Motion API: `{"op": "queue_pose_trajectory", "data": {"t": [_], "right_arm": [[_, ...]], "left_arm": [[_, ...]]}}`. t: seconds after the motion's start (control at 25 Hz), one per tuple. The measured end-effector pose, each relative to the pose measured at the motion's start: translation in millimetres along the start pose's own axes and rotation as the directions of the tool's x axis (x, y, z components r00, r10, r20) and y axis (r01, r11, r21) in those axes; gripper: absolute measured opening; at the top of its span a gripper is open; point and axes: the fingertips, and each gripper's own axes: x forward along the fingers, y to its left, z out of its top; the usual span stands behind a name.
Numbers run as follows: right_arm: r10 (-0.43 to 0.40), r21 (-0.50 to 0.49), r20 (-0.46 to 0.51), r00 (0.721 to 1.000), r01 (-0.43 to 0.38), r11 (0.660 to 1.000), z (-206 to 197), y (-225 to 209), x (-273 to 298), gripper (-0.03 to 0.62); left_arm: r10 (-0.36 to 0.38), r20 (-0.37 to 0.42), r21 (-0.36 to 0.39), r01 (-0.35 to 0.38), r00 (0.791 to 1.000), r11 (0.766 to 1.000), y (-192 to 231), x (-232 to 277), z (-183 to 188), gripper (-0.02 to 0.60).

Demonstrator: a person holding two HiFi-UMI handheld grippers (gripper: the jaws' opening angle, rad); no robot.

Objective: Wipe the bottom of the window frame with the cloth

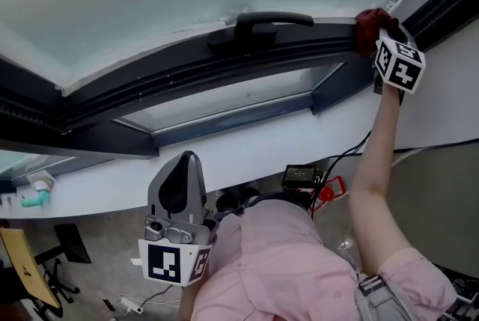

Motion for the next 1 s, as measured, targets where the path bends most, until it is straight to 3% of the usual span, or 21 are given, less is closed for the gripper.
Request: {"op": "queue_pose_trajectory", "data": {"t": [0.12, 0.28, 0.4, 0.52, 0.64, 0.84, 1.0], "right_arm": [[-0.003, -0.023, -0.002, 1.0, 0.003, 1.0, 2.8, 0.1, 1.8, 0.066], [-0.031, -0.157, -0.016, 0.999, 0.028, 0.987, 9.2, 4.9, -9.8, 0.067], [0.0, -0.15, 0.103, 0.995, 0.015, 0.989, 41.1, 25.3, -38.1, 0.067], [0.041, -0.157, 0.232, 0.972, -0.004, 0.988, 73.6, 61.8, -75.2, 0.067], [0.109, -0.18, 0.293, 0.95, -0.058, 0.982, 85.8, 113.2, -106.0, 0.067], [0.188, -0.139, 0.269, 0.945, -0.155, 0.978, 76.8, 175.4, -121.0, 0.067], [0.152, -0.112, 0.262, 0.953, -0.127, 0.986, 73.1, 191.5, -128.6, 0.066]], "left_arm": [[-0.011, 0.004, 0.003, 0.011, 1.0, 1.0, -1.2, 0.8, 1.1, -0.001], [-0.046, -0.019, 0.006, 0.047, 0.999, 0.999, -4.3, 2.0, -1.2, -0.001], [-0.074, -0.014, 0.009, 0.074, 0.997, 0.997, -7.6, 4.0, 3.8, 0.0], [-0.1, -0.013, 0.005, 0.1, 0.995, 0.995, -9.5, 6.0, 4.8, 0.0], [-0.116, -0.008, 0.002, 0.116, 0.993, 0.993, -8.5, 4.4, 5.5, -0.001], [-0.124, -0.001, 0.002, 0.124, 0.992, 0.992, -1.4, -5.2, 9.6, 0.0], [-0.13, -0.006, -0.002, 0.13, 0.991, 0.992, 5.9, -12.8, 9.9, 0.0]]}}
